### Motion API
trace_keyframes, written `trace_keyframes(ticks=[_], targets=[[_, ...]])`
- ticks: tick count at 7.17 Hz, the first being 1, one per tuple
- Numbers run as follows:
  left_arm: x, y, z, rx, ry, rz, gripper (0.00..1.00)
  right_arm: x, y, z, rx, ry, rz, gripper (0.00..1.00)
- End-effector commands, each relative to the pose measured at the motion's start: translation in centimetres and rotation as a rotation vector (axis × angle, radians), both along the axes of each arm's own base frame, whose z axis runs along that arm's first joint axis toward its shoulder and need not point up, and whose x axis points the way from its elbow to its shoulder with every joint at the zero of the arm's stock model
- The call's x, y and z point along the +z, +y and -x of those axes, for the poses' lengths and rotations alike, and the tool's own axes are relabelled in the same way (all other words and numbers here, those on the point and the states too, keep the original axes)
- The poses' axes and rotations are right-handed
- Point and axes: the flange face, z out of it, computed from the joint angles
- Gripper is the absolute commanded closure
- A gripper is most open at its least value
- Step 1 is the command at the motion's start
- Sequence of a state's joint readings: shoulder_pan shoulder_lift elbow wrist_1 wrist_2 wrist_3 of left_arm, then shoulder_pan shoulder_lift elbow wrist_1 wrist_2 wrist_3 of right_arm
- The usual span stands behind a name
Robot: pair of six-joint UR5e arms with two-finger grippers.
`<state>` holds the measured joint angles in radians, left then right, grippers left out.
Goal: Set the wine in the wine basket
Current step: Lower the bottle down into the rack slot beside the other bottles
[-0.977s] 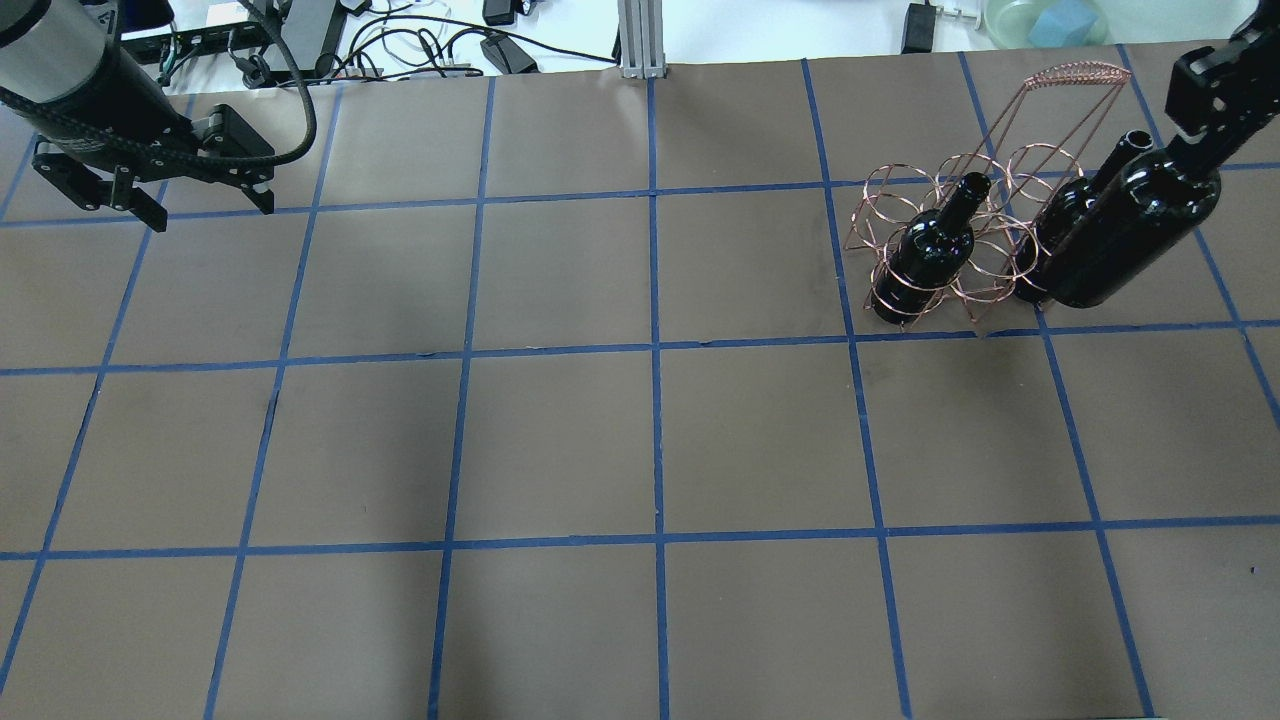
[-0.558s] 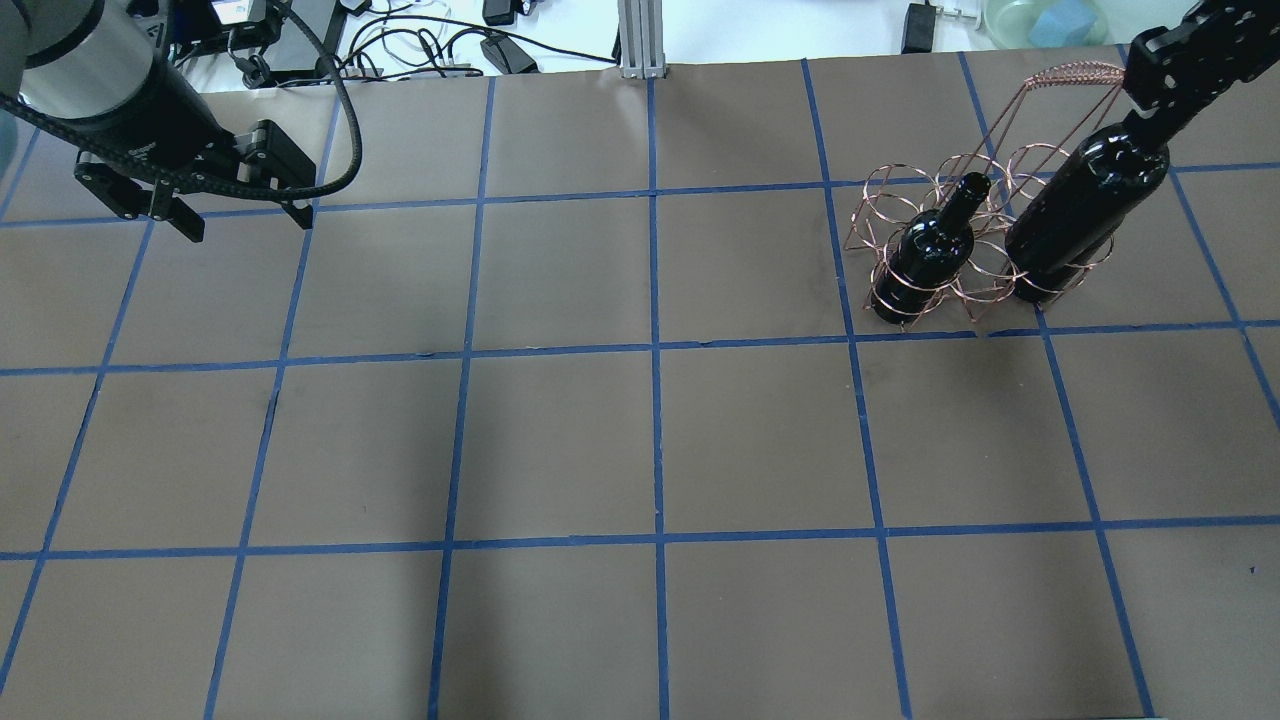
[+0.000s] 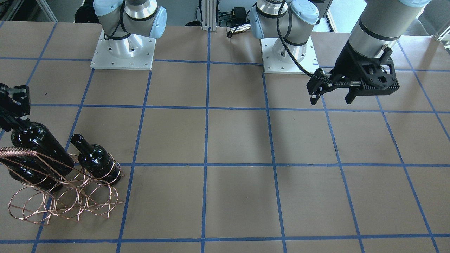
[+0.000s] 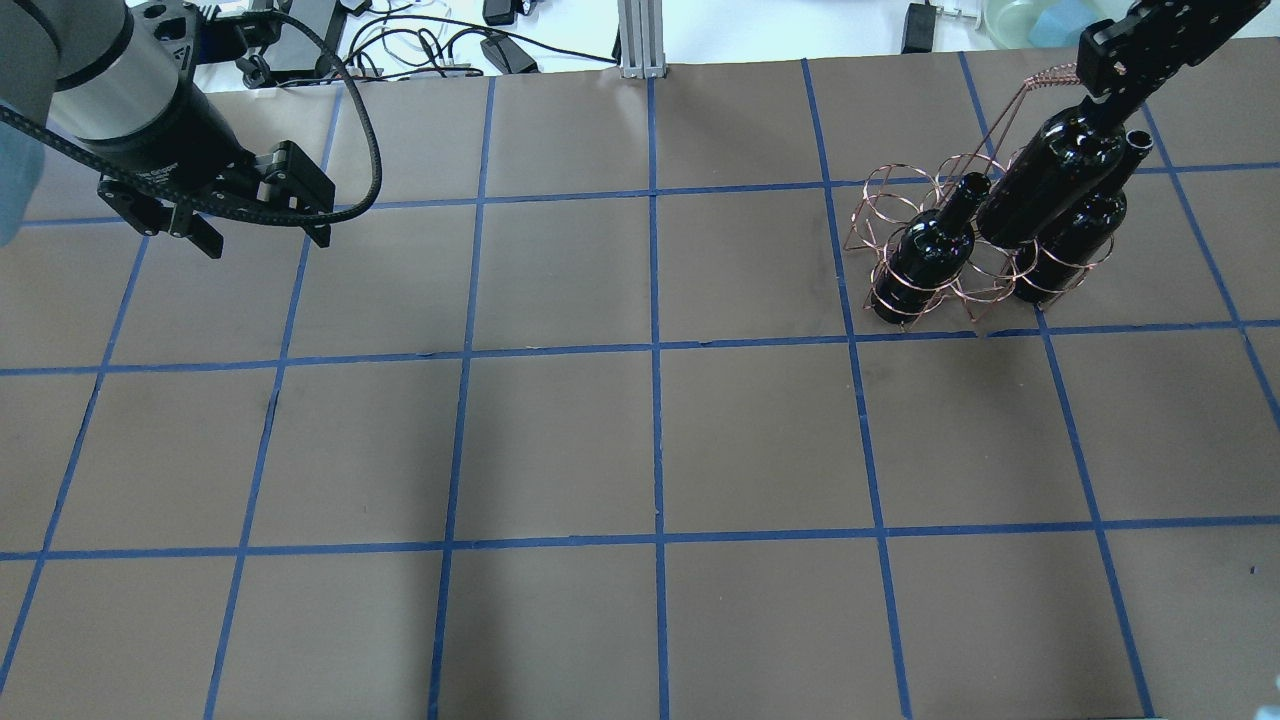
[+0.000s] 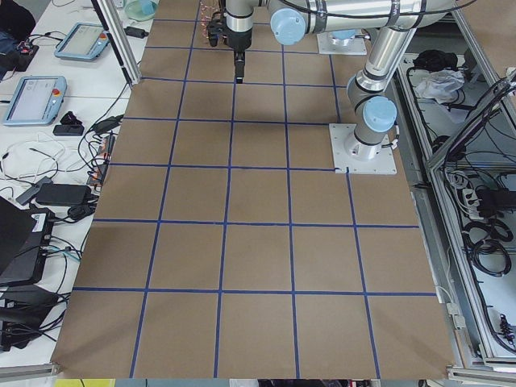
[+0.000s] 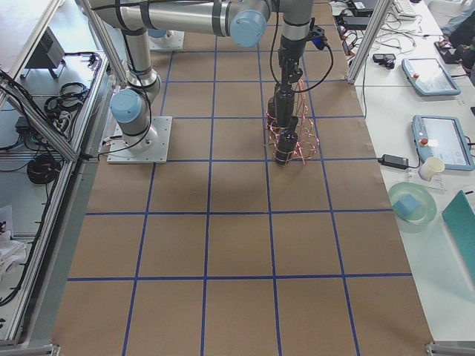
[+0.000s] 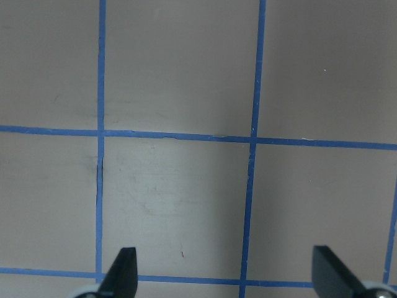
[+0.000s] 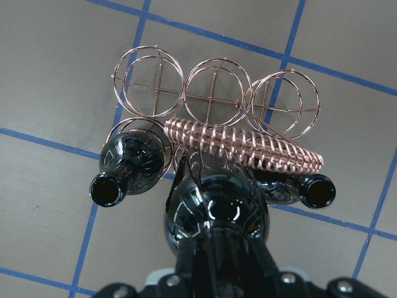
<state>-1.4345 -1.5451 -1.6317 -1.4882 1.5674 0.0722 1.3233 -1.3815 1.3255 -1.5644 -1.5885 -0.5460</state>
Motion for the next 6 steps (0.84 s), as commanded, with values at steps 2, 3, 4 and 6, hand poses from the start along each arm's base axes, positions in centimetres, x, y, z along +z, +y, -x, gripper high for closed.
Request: trace_keyframes(ticks=[2, 3, 4, 6], targets=[[0.1, 1.0, 0.1, -0.005, -0.009, -0.018, 0.0, -0.8, -0.5, 0.0, 0.005, 0.011, -0.01, 1.0], [-0.8, 0.9, 0.0, -0.009, -0.005, -0.034, 0.0, -1.0, -0.6, 0.0, 0.005, 0.01, -0.014, 1.0], [-0.5, 1.3, 0.1, -0.001, -0.01, -0.029, 0.0, -1.5, -0.7, 0.0, 0.005, 0.005, -0.021, 1.0], [-0.8, 1.1, 0.0, 0.001, -0.008, -0.035, 0.0, -2.4, -1.2, 0.1, 0.008, 0.008, -0.028, 1.0]])
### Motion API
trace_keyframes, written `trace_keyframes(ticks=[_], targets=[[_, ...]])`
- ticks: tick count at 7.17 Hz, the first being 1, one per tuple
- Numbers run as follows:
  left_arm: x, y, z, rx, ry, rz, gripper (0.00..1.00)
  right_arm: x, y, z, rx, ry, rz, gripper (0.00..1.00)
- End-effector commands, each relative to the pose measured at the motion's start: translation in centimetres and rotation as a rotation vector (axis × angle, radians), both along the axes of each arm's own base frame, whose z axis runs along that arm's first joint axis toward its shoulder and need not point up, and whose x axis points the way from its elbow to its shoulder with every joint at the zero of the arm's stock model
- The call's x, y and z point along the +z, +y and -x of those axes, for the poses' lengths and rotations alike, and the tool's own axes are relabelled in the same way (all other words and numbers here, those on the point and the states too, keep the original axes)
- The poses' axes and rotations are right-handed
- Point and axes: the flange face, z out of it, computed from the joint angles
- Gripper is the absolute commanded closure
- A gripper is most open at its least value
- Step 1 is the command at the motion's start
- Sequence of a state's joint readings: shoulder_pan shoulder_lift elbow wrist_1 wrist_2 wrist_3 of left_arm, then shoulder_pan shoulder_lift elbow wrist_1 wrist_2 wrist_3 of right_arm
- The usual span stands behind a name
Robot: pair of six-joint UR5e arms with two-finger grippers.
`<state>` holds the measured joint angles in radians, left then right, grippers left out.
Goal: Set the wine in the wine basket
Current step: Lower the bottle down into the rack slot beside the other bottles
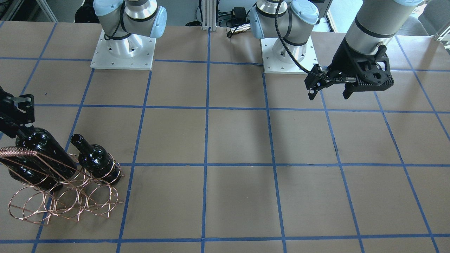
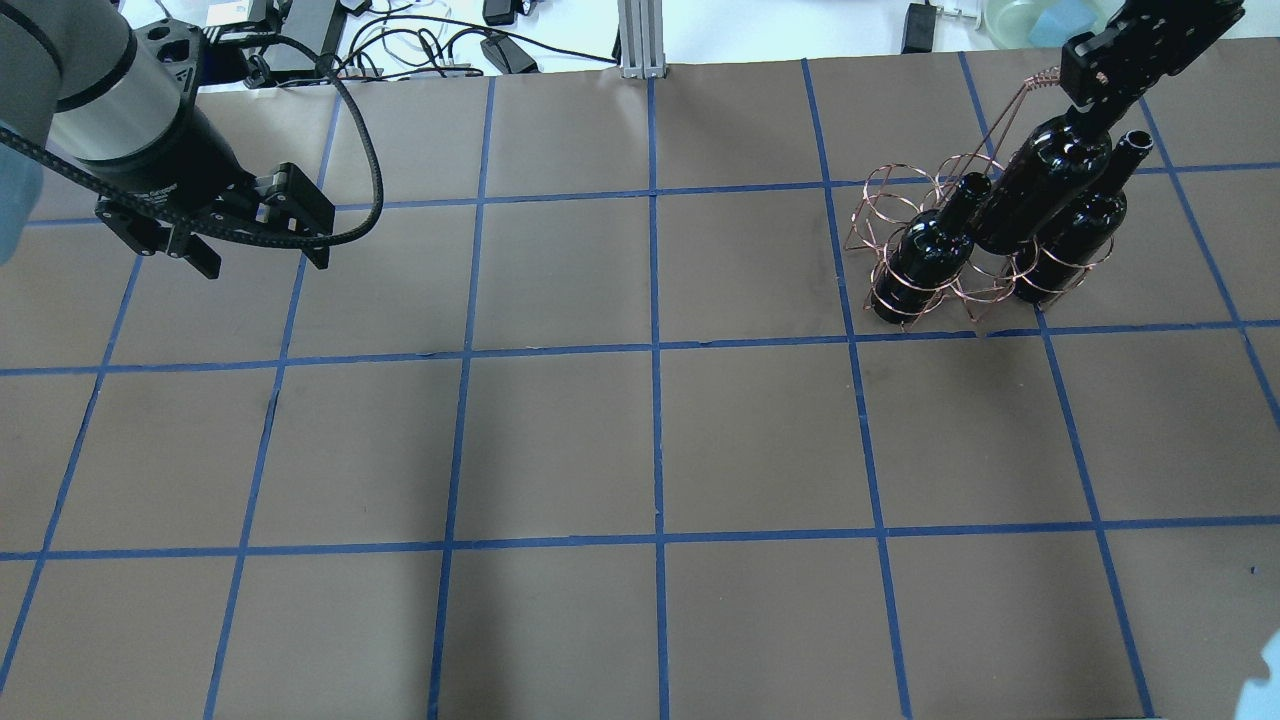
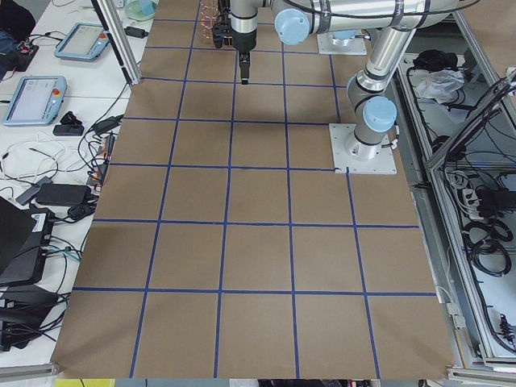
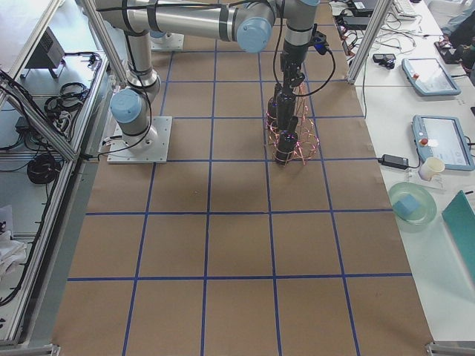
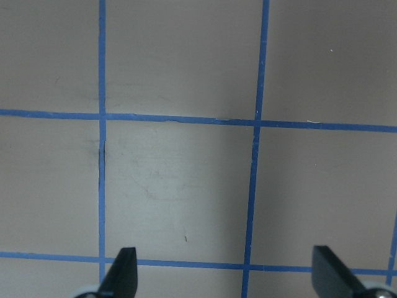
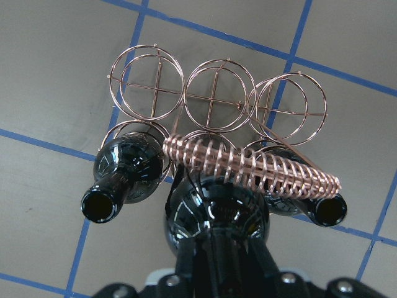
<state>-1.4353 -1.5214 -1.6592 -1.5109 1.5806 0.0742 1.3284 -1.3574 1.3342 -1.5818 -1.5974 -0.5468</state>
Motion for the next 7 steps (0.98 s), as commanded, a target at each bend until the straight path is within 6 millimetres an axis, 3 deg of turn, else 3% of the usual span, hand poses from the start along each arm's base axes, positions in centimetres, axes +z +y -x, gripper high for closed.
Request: trace_keyframes(ticks=[1, 5, 7], targets=[[-0.2, 0.0, -0.1, 0.002, 0.0, -0.004, 0.0, -0.6, -0.3, 0.1, 0.002, 0.004, -0.006, 1.0], [-0.3, -0.1, -0.2, -0.003, -0.001, -0.004, 0.0, -2.3, -0.9, 0.3, 0.001, 0.0, -0.029, 1.0], [-0.3, -0.2, -0.2, -0.003, 0.001, -0.005, 0.0, -2.1, -0.8, 0.2, 0.001, 0.003, -0.03, 1.0]])
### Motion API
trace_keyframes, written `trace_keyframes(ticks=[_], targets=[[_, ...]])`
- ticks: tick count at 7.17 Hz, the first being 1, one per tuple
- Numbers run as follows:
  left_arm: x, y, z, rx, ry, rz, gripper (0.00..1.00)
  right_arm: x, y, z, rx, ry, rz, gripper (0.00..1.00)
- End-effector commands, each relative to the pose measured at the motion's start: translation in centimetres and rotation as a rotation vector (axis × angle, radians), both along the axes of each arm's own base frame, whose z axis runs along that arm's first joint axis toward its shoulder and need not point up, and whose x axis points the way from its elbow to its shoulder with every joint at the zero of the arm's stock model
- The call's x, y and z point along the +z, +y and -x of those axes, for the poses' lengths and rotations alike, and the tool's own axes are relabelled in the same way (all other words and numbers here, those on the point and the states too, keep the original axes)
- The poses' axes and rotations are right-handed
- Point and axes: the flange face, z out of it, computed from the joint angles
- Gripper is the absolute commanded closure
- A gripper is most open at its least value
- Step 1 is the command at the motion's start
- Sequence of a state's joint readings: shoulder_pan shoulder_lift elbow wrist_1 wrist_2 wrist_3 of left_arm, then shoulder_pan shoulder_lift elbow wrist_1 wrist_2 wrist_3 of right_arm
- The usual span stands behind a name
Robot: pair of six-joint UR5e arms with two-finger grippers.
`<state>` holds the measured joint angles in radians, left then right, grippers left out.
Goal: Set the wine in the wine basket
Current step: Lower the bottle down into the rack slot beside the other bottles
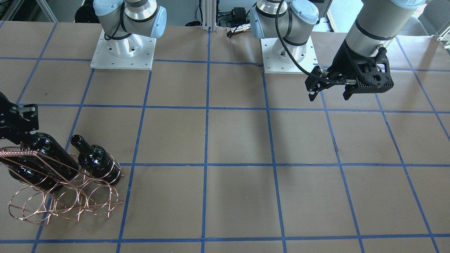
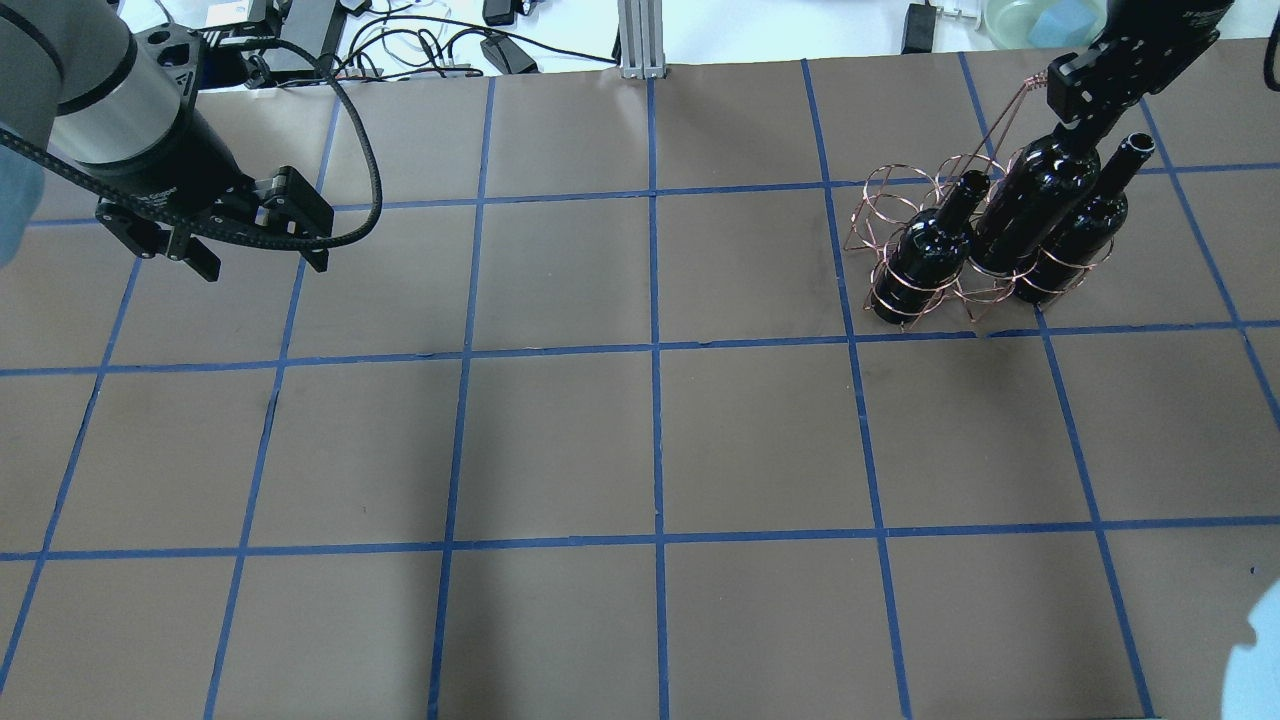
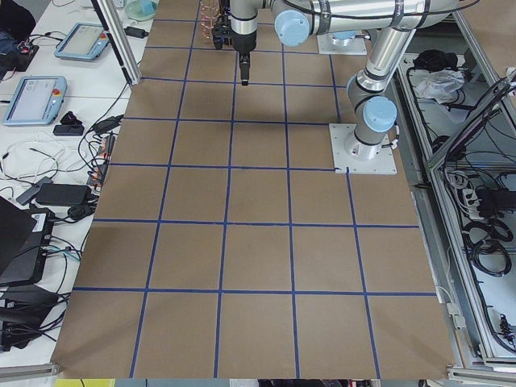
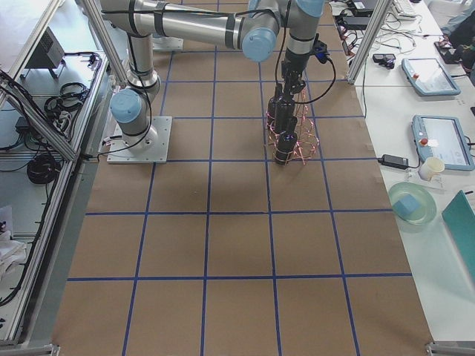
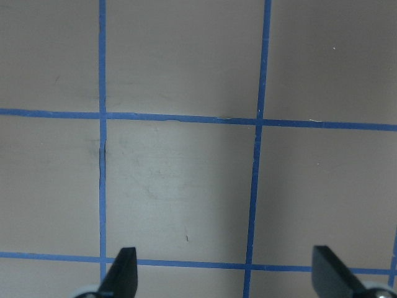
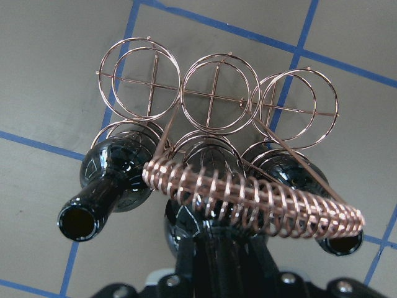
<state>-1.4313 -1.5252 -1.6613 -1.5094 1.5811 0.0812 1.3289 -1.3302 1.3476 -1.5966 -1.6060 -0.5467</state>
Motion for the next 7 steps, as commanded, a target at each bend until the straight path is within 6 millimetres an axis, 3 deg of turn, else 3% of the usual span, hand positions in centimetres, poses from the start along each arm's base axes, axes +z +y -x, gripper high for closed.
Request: trace_keyframes(ticks=[1, 7], targets=[[-0.1, 0.0, 0.0, 0.0, 0.0, -0.001, 0.0, -0.3, 0.0, 0.0, 0.0, 0.006, -0.008, 1.0], [-0.7, -0.4, 0.0, 0.002, 0.003, -0.015, 0.0, -4.0, -1.0, 0.1, 0.0, -0.012, -0.036, 1.0]])
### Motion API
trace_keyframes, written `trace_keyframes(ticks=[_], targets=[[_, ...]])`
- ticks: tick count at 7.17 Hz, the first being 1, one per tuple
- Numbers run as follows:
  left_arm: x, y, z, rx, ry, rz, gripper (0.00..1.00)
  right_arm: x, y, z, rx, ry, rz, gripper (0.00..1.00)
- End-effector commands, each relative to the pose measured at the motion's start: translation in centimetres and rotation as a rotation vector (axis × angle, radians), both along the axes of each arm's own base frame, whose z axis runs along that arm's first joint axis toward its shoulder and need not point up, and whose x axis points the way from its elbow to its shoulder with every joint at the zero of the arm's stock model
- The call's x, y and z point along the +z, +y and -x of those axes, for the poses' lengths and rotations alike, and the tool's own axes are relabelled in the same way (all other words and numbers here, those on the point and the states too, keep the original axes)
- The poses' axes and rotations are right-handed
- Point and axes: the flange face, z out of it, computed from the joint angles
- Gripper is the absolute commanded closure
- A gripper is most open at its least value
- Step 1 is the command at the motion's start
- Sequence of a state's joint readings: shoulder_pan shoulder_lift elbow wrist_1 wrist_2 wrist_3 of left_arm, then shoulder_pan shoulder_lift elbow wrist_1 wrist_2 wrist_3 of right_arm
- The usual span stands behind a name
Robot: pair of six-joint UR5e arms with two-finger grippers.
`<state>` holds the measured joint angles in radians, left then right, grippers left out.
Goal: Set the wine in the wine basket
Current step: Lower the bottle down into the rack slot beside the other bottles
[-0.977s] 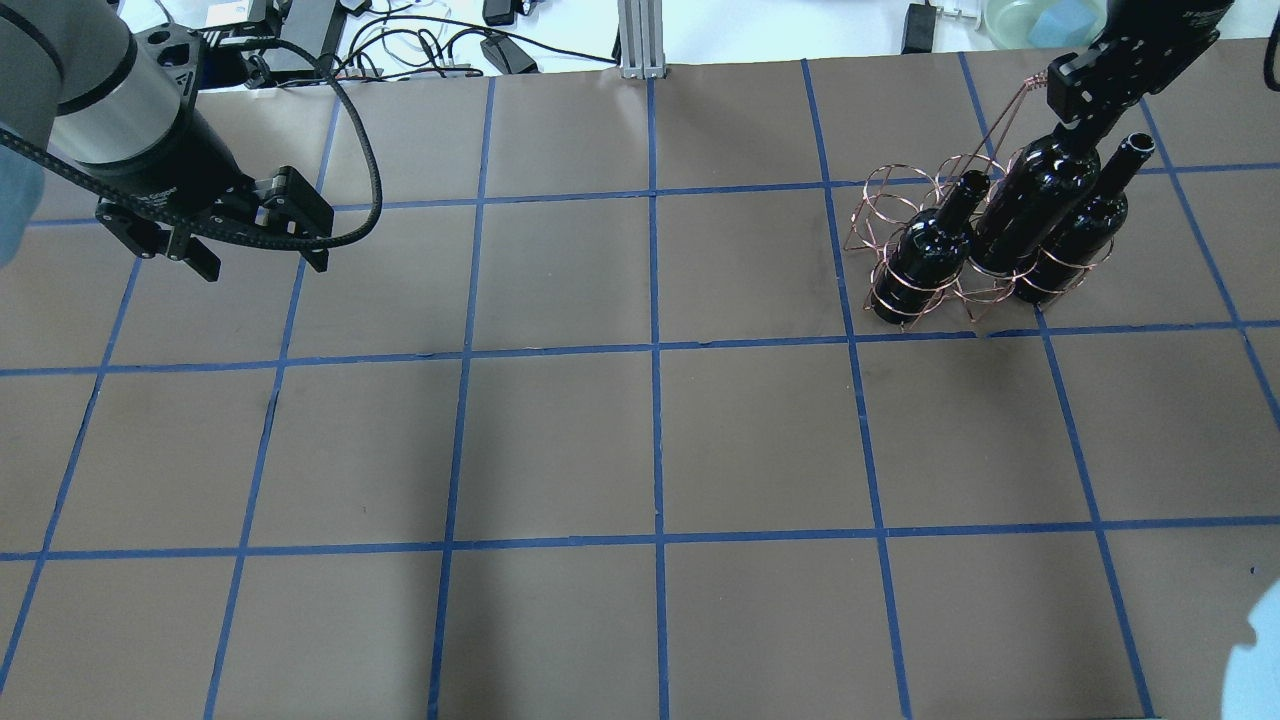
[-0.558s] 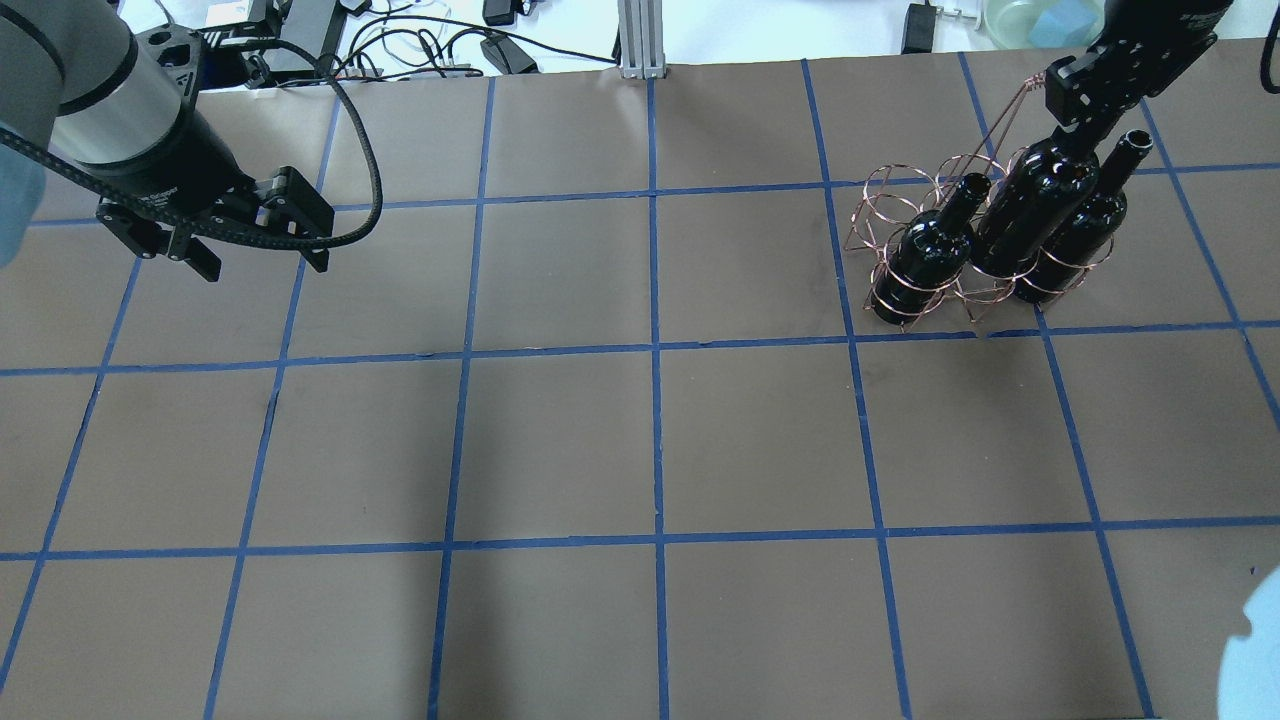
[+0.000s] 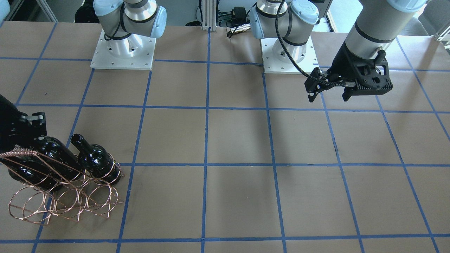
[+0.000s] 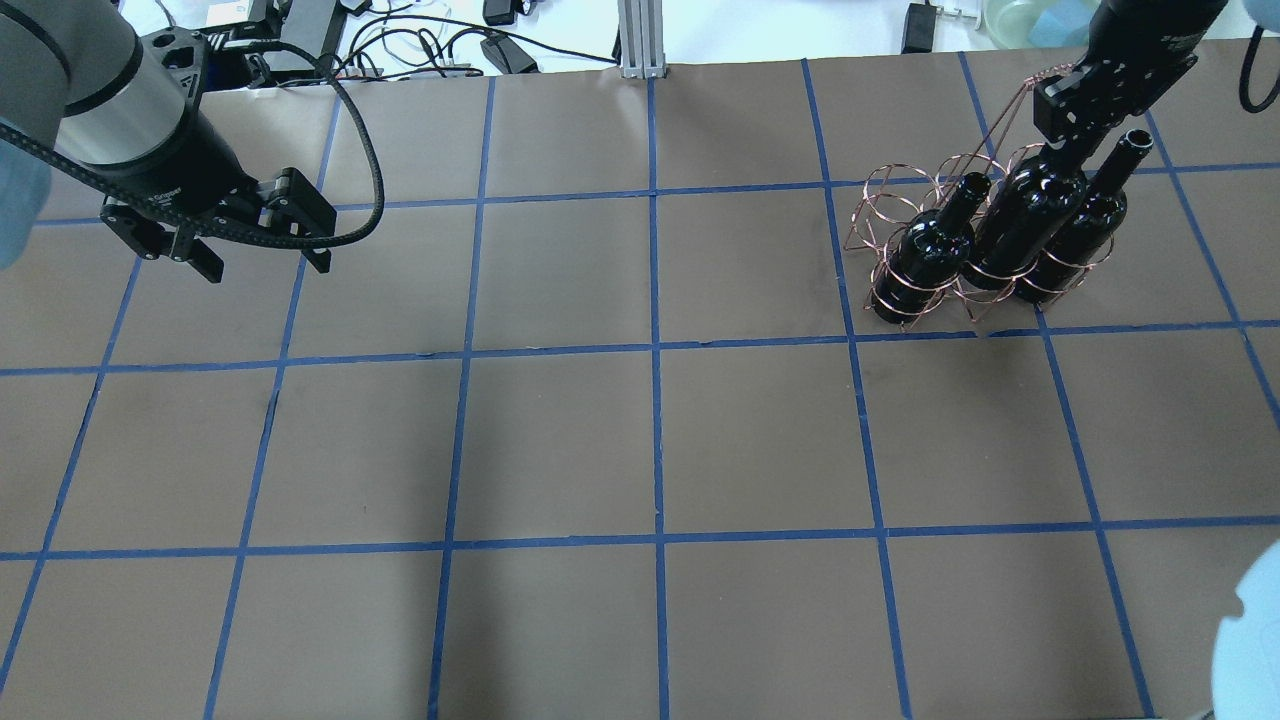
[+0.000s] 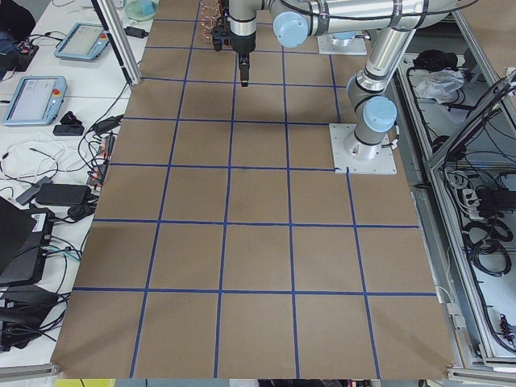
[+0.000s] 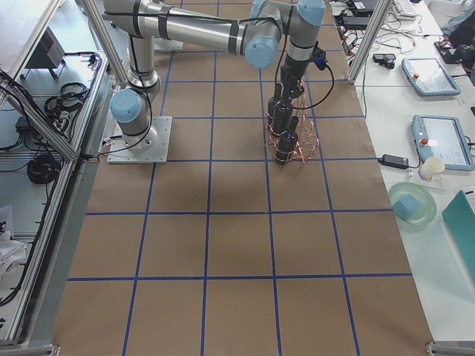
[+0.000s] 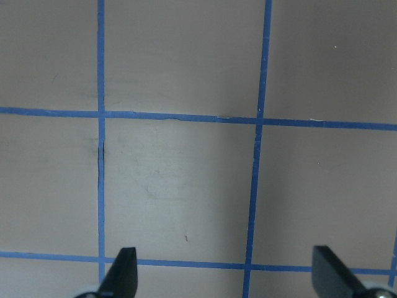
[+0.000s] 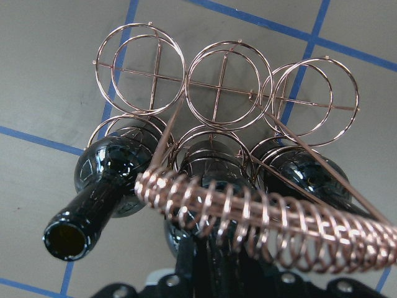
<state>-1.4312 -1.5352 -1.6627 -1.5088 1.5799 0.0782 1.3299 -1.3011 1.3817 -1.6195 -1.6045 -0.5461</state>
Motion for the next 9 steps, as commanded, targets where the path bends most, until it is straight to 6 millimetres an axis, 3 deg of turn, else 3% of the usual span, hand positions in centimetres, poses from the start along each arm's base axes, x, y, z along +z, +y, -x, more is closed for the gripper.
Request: trace_keyframes(ticks=[1, 3, 6, 7, 8, 9], targets=[[-0.3, -0.2, 0.0, -0.002, 0.002, -0.005, 0.0, -1.2, -0.5, 0.1, 0.0, -0.002, -0.001, 1.0], [-0.3, -0.2, -0.1, -0.003, 0.002, -0.004, 0.0, -2.6, -1.5, 0.3, 0.0, -0.003, -0.001, 1.0], [-0.2, -0.2, -0.1, -0.003, 0.0, -0.001, 0.0, -3.8, -1.3, 0.3, 0.0, -0.009, -0.023, 0.99], [0.0, -0.3, 0.0, -0.005, 0.0, 0.01, 0.0, -4.2, -1.2, 0.3, 0.0, -0.01, -0.029, 0.8], [0.1, -0.4, -0.2, -0.002, 0.0, 0.013, 0.0, -4.3, -1.2, 0.2, -0.002, -0.012, -0.032, 0.32], [0.1, -0.4, -0.5, 0.005, -0.002, 0.013, 0.0, -4.3, -1.1, 0.2, -0.034, -0.011, -0.031, 0.02]])
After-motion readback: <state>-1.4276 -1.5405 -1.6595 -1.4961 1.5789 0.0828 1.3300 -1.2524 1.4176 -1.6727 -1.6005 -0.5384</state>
